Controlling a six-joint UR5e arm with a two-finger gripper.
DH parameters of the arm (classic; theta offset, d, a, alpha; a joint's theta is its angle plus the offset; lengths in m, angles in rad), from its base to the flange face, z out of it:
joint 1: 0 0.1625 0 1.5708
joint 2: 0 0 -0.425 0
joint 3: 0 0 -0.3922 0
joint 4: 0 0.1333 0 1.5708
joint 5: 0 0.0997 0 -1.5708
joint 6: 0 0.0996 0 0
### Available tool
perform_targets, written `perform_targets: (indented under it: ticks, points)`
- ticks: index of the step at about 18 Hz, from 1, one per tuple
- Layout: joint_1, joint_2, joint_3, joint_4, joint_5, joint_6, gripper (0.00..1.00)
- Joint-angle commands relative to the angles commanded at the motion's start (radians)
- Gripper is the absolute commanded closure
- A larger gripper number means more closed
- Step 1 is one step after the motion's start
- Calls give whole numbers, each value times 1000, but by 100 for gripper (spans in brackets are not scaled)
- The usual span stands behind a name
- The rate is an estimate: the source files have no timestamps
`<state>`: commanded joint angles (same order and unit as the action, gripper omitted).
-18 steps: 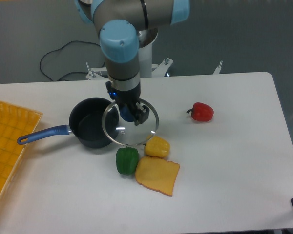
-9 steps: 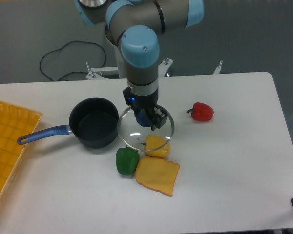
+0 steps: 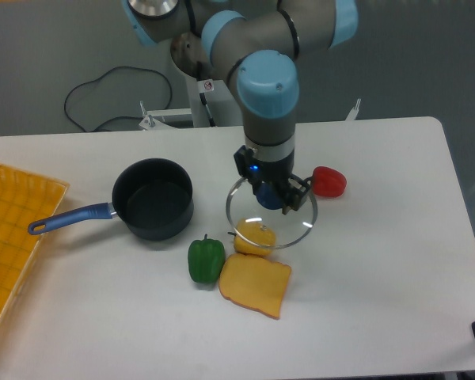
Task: Place the lid on the table
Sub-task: 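Lift the glass lid off the saucepan and carry it past the yellow pepper, then move the lid beside the red pepper and lower it onto the table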
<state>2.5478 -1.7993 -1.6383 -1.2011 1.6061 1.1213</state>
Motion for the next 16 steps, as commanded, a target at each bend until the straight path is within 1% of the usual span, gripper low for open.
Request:
perform_targets:
  ticks: [6,11,16]
  points:
    - [38,-31,-2,0,-8,-14,55]
    - [63,-78,9,17,-5,-9,55]
    - [69,-120,14,29,-5,-11,55]
